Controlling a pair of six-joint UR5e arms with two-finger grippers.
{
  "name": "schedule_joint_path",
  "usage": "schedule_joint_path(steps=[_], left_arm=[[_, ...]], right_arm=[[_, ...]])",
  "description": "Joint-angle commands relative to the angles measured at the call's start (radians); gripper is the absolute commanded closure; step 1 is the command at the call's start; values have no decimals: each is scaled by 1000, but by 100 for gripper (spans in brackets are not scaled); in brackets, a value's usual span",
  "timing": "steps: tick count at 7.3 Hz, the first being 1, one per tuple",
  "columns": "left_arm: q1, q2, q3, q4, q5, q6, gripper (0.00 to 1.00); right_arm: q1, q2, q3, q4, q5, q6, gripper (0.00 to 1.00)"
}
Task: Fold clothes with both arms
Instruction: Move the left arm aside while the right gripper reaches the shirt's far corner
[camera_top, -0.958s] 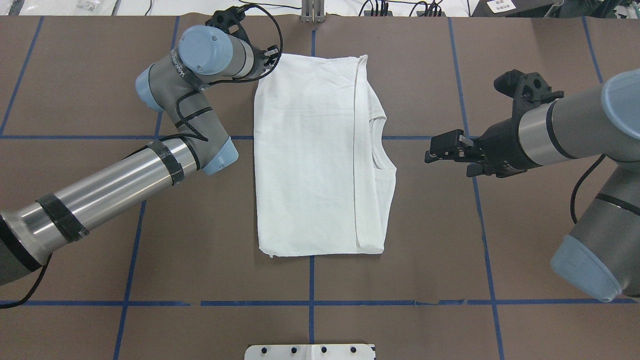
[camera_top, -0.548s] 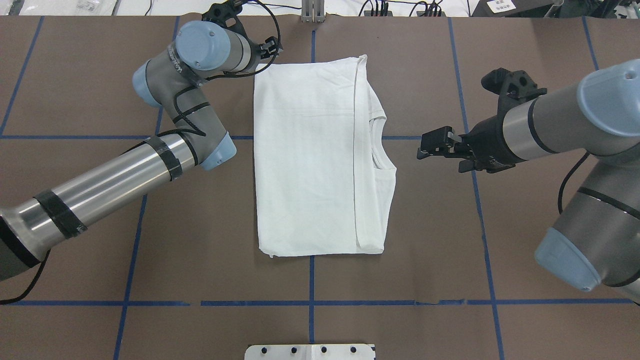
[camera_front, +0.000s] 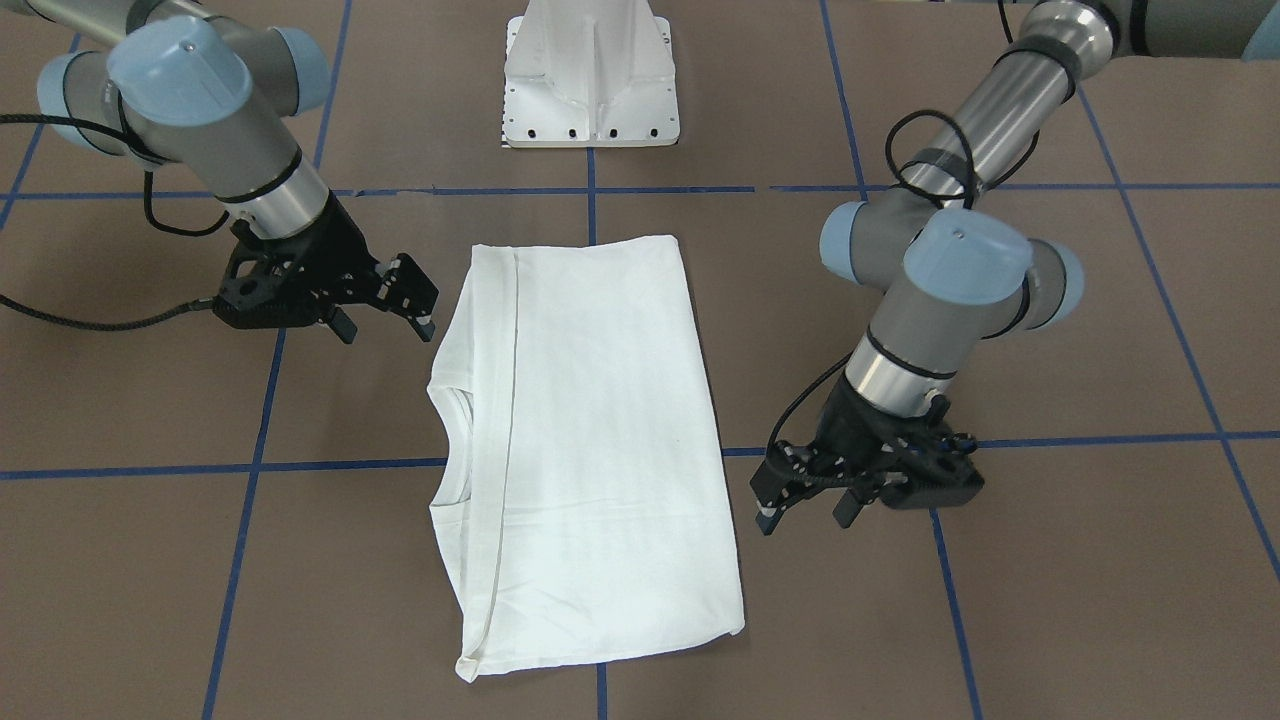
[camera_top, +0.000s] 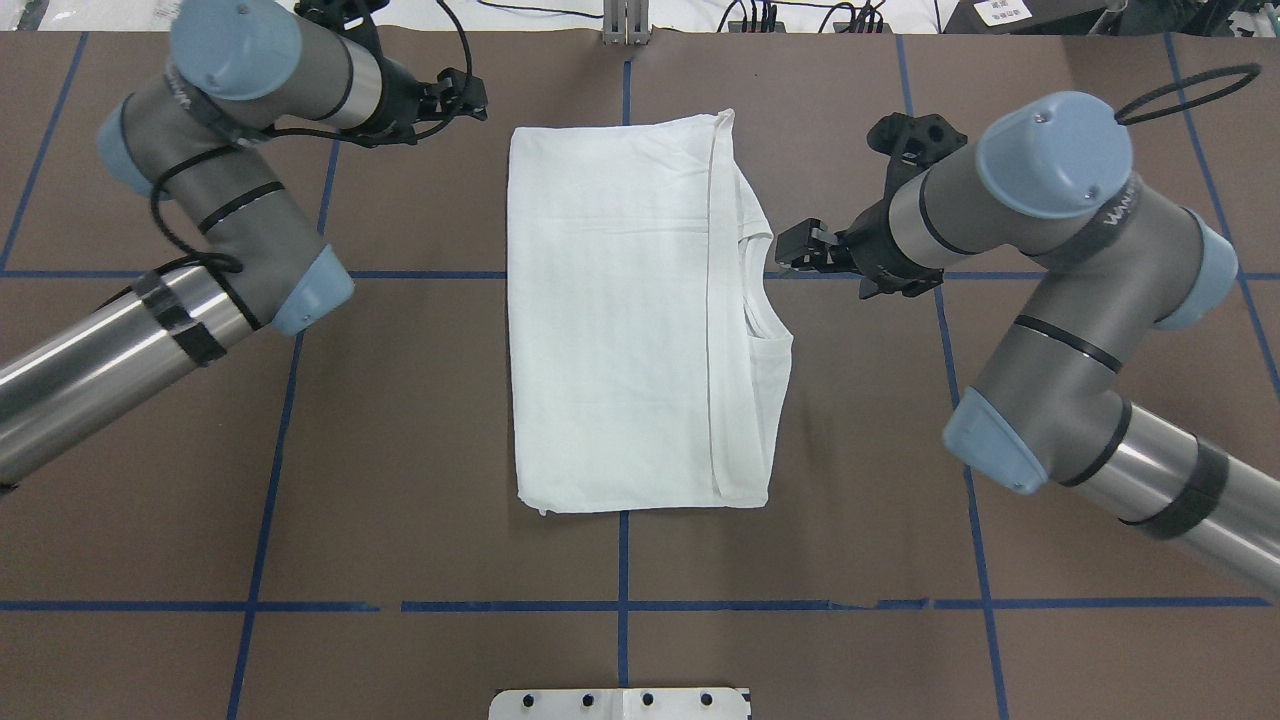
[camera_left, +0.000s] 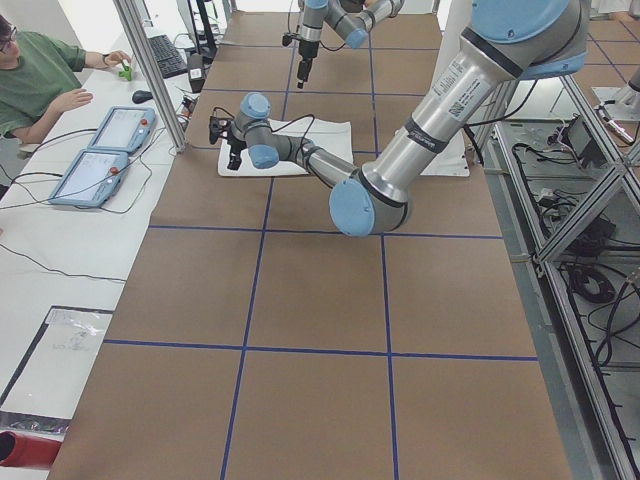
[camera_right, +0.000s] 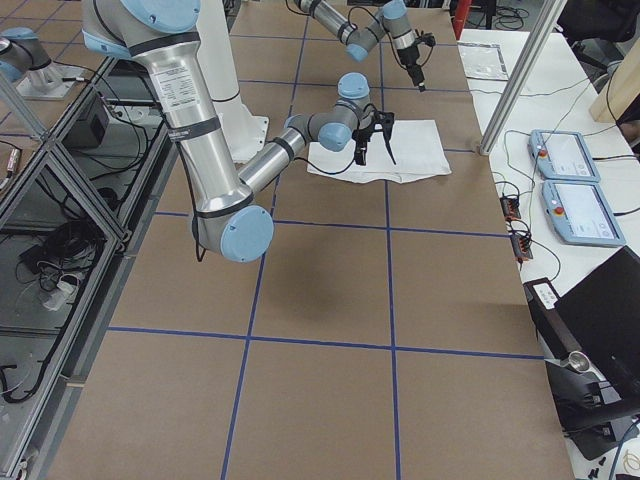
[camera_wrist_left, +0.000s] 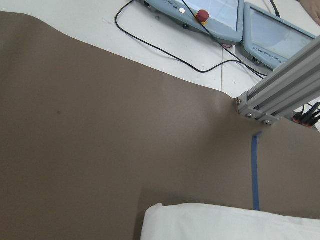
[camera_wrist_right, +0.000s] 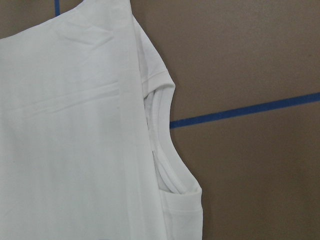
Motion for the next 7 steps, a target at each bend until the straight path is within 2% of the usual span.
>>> schedule_joint_path(steps=[1,2,3,4,7], left_arm=[[-16,199,-373,216,-91,105,0],[-16,315,-505,224,-101,122,0],[-17,403,-593,224,-128,158,0],[-17,449,-643,223,-160,160,0],[-17,467,-654,221,-164,159,0]], right_arm=[[1,129,-204,0,-47,-124,0],[1,188,-284,-2,-87,-143,0],[3,264,-388,1,-139,-169,0],[3,333,-497,6,-167,-195,0],[3,516,-753,14,-280,-290,0]])
